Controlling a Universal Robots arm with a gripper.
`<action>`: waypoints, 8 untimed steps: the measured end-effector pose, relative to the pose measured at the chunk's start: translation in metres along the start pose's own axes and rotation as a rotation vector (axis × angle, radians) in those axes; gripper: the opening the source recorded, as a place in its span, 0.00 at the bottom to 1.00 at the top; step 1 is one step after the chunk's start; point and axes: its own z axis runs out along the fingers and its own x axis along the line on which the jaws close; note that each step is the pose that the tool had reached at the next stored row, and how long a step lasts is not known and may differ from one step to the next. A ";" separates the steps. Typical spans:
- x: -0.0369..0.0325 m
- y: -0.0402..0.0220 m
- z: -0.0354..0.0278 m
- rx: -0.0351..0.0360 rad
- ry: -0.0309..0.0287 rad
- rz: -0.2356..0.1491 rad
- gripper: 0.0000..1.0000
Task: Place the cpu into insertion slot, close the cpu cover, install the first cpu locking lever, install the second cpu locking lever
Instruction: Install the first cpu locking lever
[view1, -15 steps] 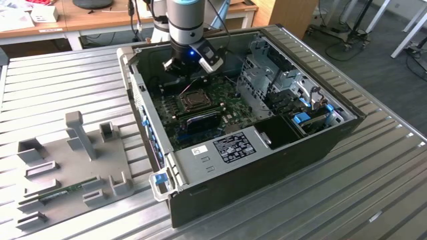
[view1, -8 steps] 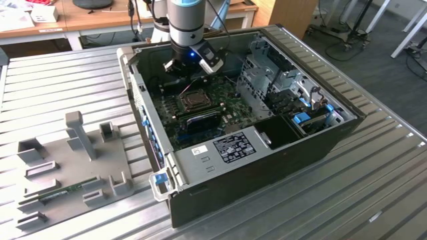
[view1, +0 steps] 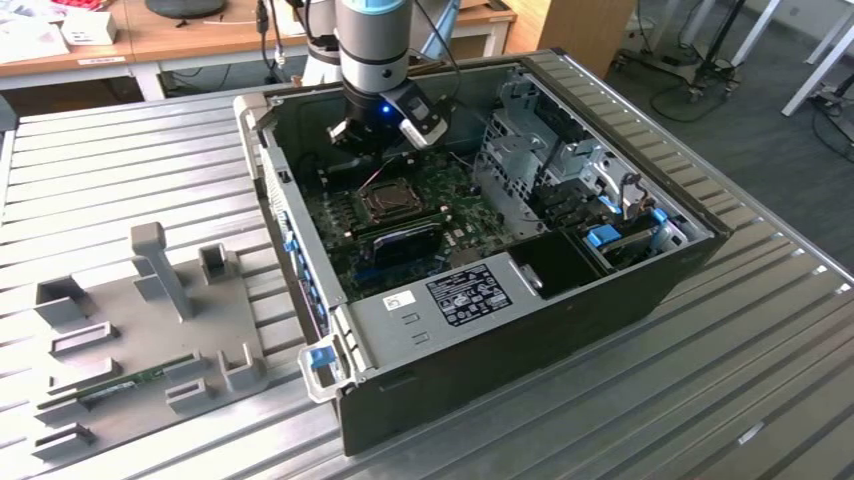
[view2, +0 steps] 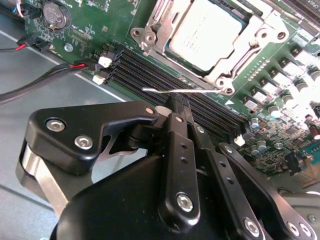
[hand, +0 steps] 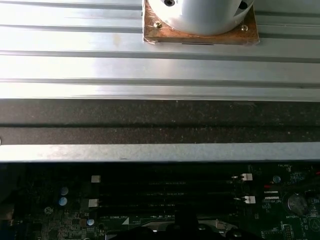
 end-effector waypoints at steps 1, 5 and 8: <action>0.0000 0.0000 0.0000 0.0002 0.0001 0.000 0.10; 0.0001 -0.0002 0.0003 0.0004 0.0002 0.000 0.10; 0.0001 -0.0002 0.0004 0.0003 0.0001 0.000 0.10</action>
